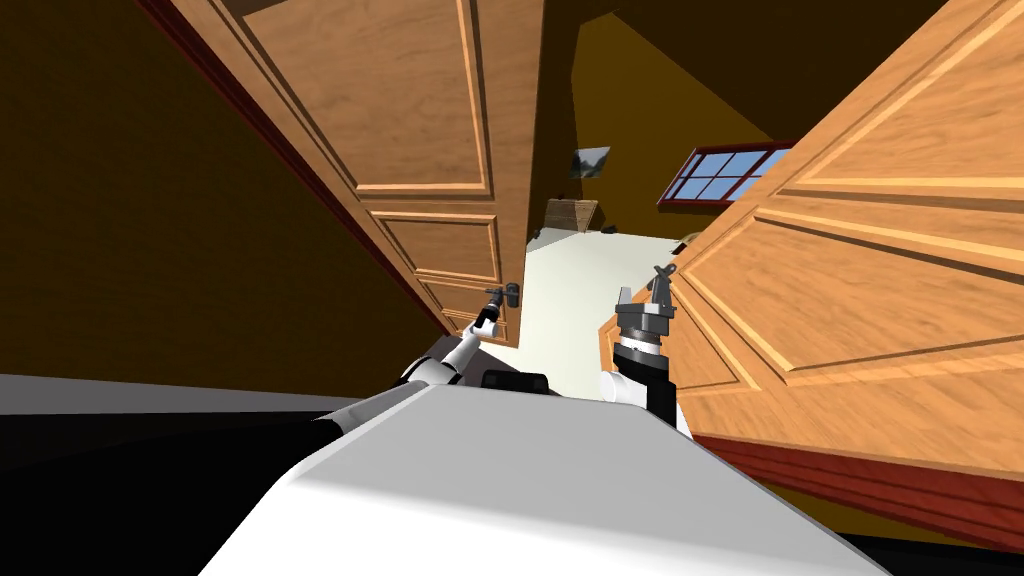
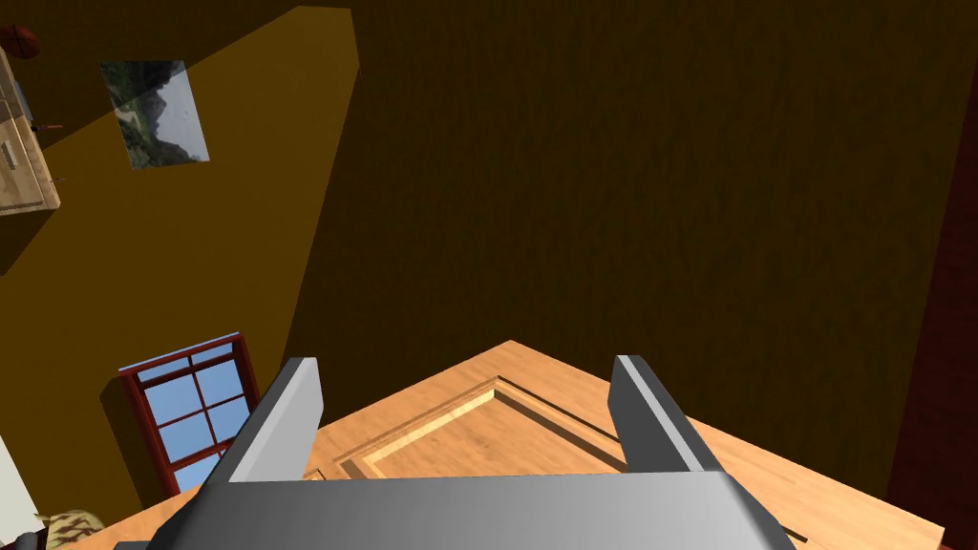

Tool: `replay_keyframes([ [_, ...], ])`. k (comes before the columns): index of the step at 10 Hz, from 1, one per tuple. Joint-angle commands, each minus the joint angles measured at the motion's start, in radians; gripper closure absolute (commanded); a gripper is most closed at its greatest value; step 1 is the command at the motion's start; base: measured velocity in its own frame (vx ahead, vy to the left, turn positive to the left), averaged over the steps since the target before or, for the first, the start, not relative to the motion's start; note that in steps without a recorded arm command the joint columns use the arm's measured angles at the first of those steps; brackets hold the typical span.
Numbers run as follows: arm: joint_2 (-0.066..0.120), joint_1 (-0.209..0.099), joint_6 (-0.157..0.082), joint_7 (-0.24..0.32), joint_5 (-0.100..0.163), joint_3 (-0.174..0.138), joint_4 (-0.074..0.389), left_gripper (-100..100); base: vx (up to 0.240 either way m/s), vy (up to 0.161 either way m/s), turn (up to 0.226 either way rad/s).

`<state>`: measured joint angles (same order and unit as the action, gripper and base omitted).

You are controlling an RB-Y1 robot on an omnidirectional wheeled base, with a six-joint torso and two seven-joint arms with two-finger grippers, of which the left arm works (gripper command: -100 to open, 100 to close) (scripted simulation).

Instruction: Push the door open

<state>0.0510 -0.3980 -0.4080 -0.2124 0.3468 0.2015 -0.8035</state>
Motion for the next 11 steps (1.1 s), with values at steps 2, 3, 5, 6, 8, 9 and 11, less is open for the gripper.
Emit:
replay_keyframes([
  [2, 0.018, 0.005, 0.001, -0.013, 0.006, -0.044, -0.010, 100, 0.144, -0.138, 0.101],
  [3, 0.019, 0.004, 0.000, -0.015, 0.007, -0.052, -0.009, 100, 0.112, -0.119, 0.045],
  [5, 0.023, 0.002, -0.002, -0.022, 0.013, -0.084, -0.003, 100, 0.131, -0.142, 0.089],
  [6, 0.023, 0.001, -0.003, -0.024, 0.014, -0.092, -0.001, 100, 0.129, -0.175, 0.105],
  [8, 0.023, -0.001, -0.004, -0.029, 0.017, -0.114, 0.003, 100, 0.113, -0.150, 0.078],
  [9, 0.023, -0.002, -0.005, -0.032, 0.020, -0.128, 0.006, 100, 0.137, -0.115, 0.063],
  [11, 0.020, -0.004, -0.007, -0.036, 0.023, -0.146, 0.009, 100, 0.159, -0.132, 0.077],
])
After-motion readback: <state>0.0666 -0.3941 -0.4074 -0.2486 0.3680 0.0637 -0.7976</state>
